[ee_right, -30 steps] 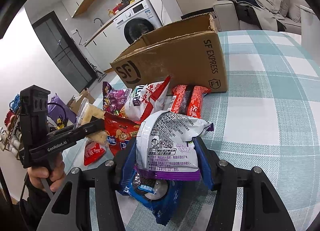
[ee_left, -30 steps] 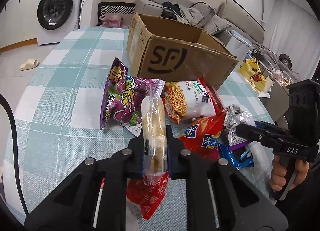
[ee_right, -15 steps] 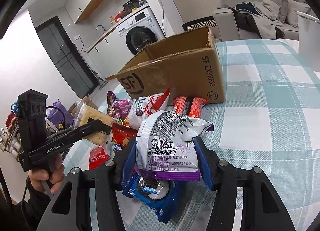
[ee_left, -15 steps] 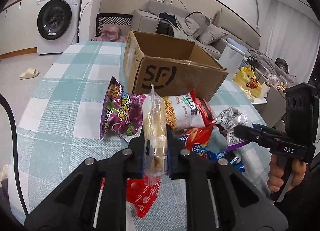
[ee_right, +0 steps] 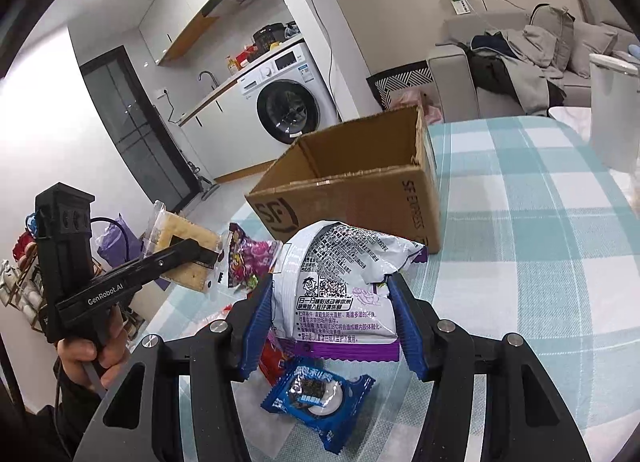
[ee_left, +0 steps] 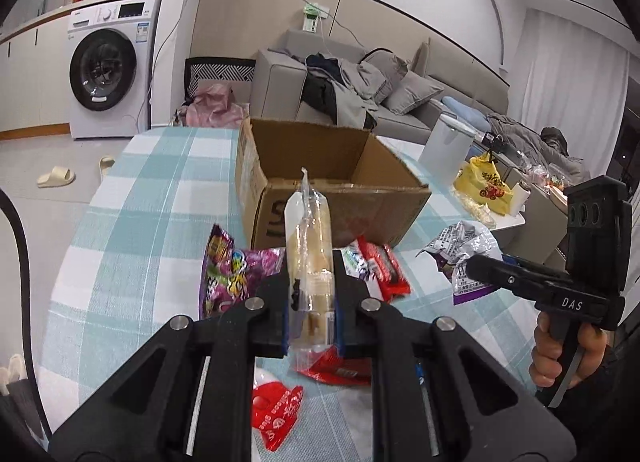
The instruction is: Organize snacks
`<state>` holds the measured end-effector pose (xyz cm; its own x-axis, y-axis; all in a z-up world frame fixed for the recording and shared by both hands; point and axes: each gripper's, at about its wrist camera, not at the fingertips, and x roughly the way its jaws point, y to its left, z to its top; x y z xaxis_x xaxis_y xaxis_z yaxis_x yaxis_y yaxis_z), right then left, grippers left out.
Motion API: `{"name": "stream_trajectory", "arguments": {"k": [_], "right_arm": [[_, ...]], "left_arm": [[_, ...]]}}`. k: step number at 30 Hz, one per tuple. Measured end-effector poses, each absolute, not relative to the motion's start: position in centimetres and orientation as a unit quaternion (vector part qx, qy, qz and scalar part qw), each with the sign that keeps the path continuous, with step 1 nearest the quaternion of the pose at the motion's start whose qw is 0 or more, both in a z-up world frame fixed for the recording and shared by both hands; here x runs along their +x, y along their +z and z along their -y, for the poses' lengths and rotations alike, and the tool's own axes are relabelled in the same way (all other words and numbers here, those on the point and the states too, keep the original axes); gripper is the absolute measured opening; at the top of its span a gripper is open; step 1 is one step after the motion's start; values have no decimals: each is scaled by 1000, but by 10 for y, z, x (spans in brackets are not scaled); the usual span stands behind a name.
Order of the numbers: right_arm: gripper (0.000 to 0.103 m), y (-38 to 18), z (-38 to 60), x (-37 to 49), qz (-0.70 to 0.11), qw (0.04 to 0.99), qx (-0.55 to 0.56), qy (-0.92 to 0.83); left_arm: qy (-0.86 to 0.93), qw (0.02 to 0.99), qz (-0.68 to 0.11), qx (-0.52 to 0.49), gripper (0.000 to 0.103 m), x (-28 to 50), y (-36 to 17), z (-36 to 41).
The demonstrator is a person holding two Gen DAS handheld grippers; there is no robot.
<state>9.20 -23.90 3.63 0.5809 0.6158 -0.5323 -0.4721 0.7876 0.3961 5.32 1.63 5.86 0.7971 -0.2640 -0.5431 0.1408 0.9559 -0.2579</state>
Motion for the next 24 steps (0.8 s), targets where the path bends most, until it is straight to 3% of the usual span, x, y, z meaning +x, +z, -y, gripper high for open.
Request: {"name": "stream_trajectory", "arguments": {"k": [14,24], "right_arm": [[57,79,237,105,-304,894,103,313],[57,99,229,122,-298,897,102,309]], "left_arm": [[-107,955,-260,-93,12,68,117,-5],[-115,953,-263,-98,12,109,128,11]]}}
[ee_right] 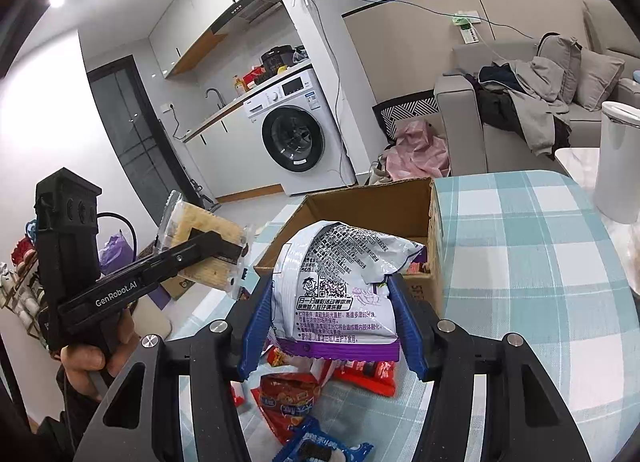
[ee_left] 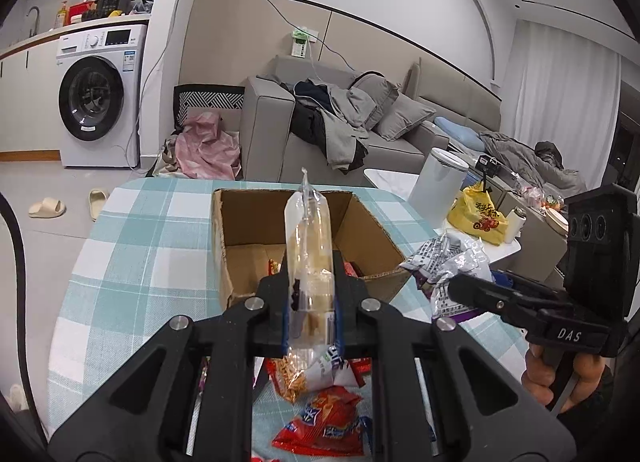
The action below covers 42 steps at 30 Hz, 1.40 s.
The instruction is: Organize snacks
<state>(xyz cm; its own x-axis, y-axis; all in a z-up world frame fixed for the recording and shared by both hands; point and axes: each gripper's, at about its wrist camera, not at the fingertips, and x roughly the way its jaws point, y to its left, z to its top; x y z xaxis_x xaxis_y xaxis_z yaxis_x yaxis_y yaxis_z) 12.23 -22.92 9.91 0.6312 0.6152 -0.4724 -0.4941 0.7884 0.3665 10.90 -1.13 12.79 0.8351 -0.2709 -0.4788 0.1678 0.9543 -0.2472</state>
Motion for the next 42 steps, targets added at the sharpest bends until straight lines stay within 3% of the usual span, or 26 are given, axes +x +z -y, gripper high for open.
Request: {"name": "stream_trajectory", "arguments": {"k": [33,35,38,42], "right_arm": [[58,71,204,204,-341,892,122,269],[61,73,203,203,-336,894,120,270],[66,77,204,200,-325,900,112,269],[78,82,208,195,-314,903,111,270]], "left_arm": [[-97,945,-301,-89,13,218,81,30],[-97,944,-305,-85,18,218,81,31],[-94,944,-305,-84,38,215,81,31],[-87,948,-297,-76,76,204,83,26]]}}
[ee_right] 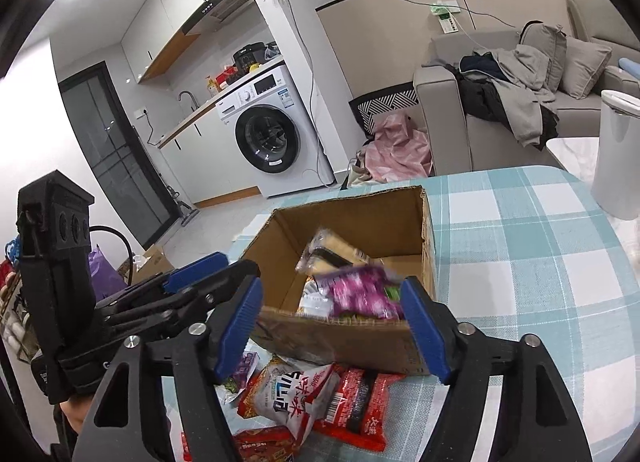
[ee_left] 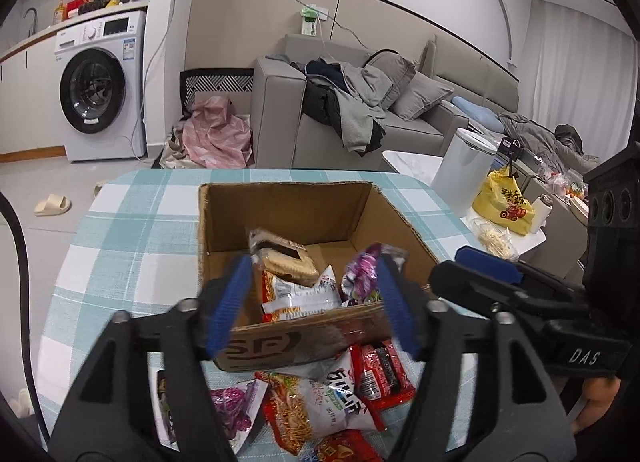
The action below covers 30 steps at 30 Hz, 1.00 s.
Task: Organize snacks
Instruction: 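Open both grippers to drop the chip bag and cracker pack into the box, then move the left gripper to the red-white glue pack while the right moves to the blue Oreo pack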
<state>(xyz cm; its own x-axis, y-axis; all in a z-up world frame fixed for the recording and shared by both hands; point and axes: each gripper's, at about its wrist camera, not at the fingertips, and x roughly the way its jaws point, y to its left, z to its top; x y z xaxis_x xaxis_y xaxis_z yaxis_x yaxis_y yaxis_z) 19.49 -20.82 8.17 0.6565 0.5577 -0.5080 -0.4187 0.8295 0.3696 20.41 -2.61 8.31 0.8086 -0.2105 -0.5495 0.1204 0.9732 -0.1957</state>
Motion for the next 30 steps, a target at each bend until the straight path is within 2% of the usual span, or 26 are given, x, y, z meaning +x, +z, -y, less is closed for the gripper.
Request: {"name": "stream_trajectory", "arguments": {"k": [1,5,6,7,30], "right_arm": [[86,82,209,194,-313,904,109,270],[99,81,217,187,-315,903,108,271],[102,80,219,186,-319,902,107,270],[102,79,221,183,-319,903,106,269],[103,50,223,123,-341,905,36,252]], "left_arm": [[-82,950,-293,-72,85,199,84,25],[-68,955,-284,-48,91,178,89,21],[-65,956,-281,-44,99,173,90,20],[-62,958,-276,-42,102,167,91,18],[-40,956,-288,-51,102,70,59,-20]]}}
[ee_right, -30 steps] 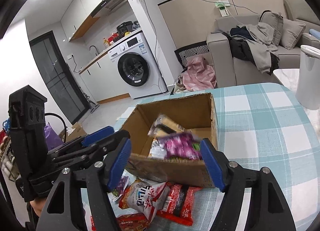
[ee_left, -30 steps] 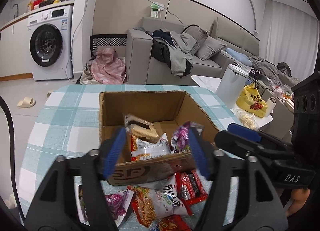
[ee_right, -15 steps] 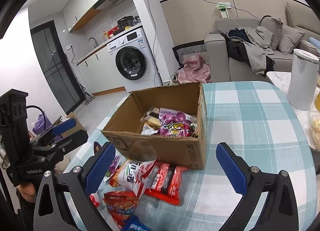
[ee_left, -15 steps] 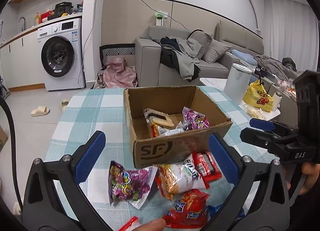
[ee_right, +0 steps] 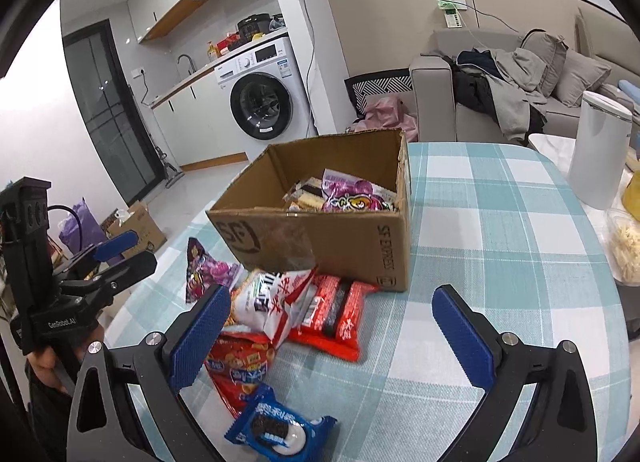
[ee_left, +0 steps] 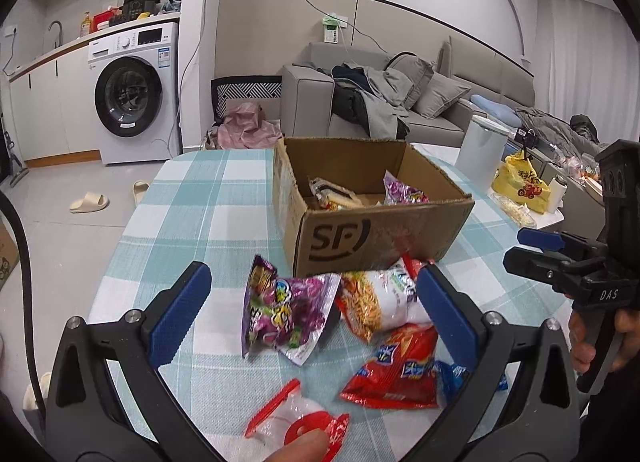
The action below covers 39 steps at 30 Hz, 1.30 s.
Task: Organize snacks
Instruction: 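Move the left gripper to the red-white glue pack while the right moves to the blue Oreo pack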
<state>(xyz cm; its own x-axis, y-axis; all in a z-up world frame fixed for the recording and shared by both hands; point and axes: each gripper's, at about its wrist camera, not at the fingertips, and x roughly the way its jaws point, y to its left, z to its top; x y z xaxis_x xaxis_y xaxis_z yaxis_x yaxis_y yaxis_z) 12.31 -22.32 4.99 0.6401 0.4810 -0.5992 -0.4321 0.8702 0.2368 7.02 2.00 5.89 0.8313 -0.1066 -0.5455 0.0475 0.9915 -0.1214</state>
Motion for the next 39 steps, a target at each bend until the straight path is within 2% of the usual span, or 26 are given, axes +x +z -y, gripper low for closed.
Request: {"name": "stream_trajectory", "arguments": {"k": [9,26,33,39], "right_arm": [[103,35,224,101,-354,900,31,254],[103,18,224,60,-332,906,19,263],[103,10,219,53,-347,897,17,275],[103,7,207,41,-341,898,-11,278]], "left_arm": [[-24,956,-282,-72,102,47,44,-33],[-24,953,-298,-40,102,23,19,-23],[-19,957,-285,-47,102,15,12,-23],[-33,950,-307,-52,102,15,6,-24]]}}
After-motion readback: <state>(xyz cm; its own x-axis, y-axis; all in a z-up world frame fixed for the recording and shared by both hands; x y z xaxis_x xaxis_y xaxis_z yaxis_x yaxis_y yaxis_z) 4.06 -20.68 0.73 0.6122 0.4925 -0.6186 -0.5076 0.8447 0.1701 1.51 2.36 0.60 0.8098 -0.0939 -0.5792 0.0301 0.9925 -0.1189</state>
